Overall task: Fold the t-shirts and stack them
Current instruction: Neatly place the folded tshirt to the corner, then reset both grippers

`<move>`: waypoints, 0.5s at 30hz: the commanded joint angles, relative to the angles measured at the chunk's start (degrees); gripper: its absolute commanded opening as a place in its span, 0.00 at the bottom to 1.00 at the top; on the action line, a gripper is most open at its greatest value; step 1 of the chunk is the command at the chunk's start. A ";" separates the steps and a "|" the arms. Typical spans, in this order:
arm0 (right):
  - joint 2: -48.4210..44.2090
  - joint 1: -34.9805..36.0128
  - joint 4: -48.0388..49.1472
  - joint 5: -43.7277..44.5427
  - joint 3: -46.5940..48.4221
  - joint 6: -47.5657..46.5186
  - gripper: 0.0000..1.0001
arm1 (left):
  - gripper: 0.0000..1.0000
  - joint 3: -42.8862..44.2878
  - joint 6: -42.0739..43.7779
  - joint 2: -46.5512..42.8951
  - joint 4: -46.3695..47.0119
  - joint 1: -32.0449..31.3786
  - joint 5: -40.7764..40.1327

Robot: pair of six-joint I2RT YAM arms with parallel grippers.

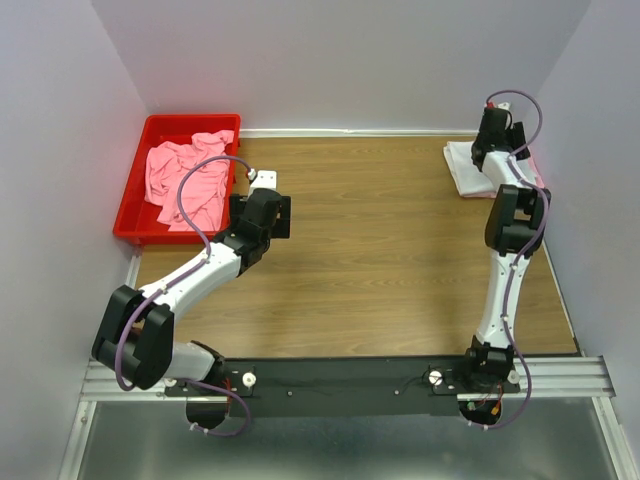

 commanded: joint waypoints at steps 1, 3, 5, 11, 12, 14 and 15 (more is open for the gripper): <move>-6.59 -0.23 1.56 2.86 -3.12 5.22 0.68 | 0.98 1.87 0.02 -1.53 0.15 -0.25 -2.09; -12.39 -0.05 1.21 0.85 -6.70 8.73 0.80 | 0.98 1.70 -0.16 -2.85 -0.11 -0.17 -2.61; -16.78 -0.05 0.07 -0.83 -8.92 11.89 0.84 | 0.98 1.52 -0.34 -4.69 -0.29 -0.25 -2.88; -34.88 0.04 -12.75 -15.14 -16.55 28.32 0.90 | 0.98 0.64 -1.30 -12.24 -0.38 -0.25 -4.20; -37.78 -0.05 -15.38 -17.08 -17.88 32.17 0.94 | 0.98 0.38 -1.74 -13.39 -0.46 -0.25 -4.46; -46.27 -0.05 -18.29 -23.75 -22.08 37.19 1.00 | 0.98 -0.15 -2.53 -17.24 -1.34 -0.17 -5.86; -49.20 0.04 -18.83 -25.86 -23.68 38.27 1.00 | 0.98 -0.15 -2.88 -18.66 -1.95 -0.16 -6.13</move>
